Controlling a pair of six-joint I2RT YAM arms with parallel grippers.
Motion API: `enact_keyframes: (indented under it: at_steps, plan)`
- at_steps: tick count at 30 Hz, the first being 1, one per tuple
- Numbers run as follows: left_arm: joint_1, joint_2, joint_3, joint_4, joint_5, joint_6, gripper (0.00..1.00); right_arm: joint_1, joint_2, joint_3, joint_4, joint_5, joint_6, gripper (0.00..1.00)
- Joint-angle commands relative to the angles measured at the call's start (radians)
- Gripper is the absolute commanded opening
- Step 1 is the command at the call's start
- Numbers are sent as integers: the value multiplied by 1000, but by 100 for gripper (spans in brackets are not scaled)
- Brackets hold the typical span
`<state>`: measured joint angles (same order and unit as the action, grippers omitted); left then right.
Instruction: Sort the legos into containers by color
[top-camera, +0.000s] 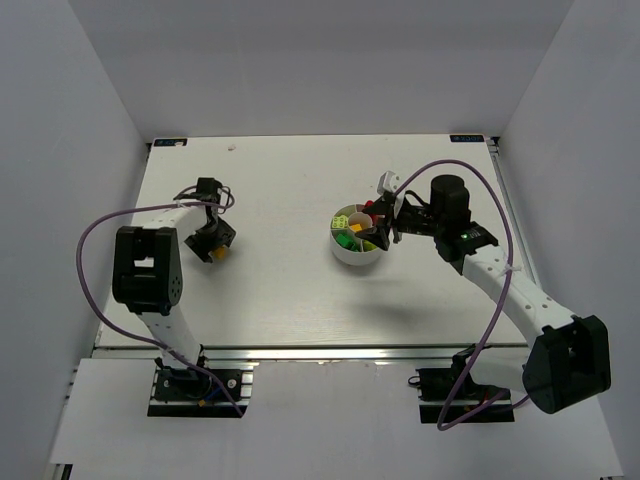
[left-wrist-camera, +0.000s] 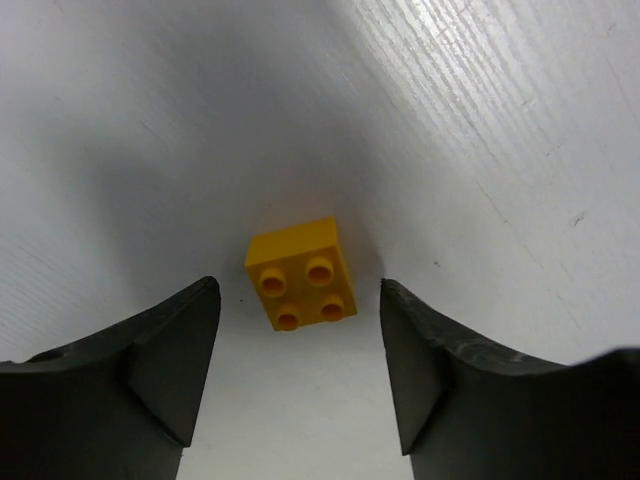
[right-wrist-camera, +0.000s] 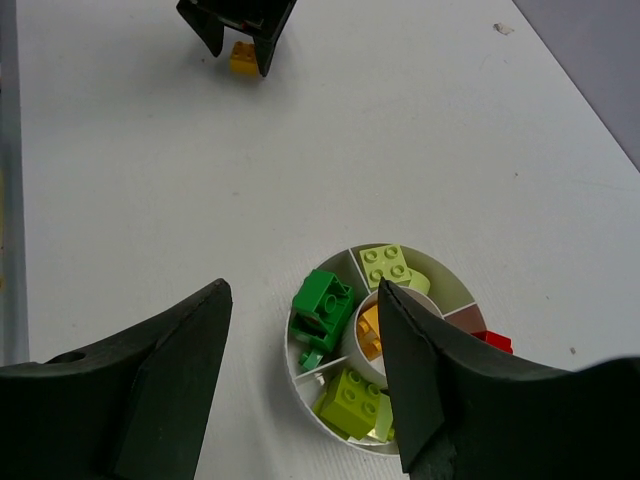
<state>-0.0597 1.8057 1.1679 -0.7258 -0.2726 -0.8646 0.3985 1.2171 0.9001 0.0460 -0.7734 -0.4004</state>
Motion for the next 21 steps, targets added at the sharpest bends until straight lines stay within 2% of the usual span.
enact_keyframes:
  at_steps: [1,7,8,10,12,13,14,16,17,21]
  plan:
    - [9,-8,32,14,-7,-1,72,-3,-28,-1,3,-4,-2,66]
    - [8,-49,16,26,9,21,45,-4,-34,2,-3,2,-2,66]
    - [8,-87,12,48,48,32,33,-3,-34,2,-5,2,-2,66]
    - [1,-138,-3,81,110,79,18,-4,-37,3,-6,16,-2,66]
    - [-17,-224,-19,166,243,131,0,-4,-41,3,3,37,15,64]
    - [-26,-252,-30,196,303,144,0,-6,-42,5,8,57,21,62]
    - [-55,-278,-57,285,425,157,0,-6,-44,6,12,65,28,59]
    - [-75,-341,-71,380,531,174,0,-6,-45,17,22,88,58,32]
    - [-150,-359,-105,473,620,180,0,-6,-42,22,32,103,101,4]
    - [-316,-342,-70,585,713,237,0,-13,-41,46,35,169,155,0]
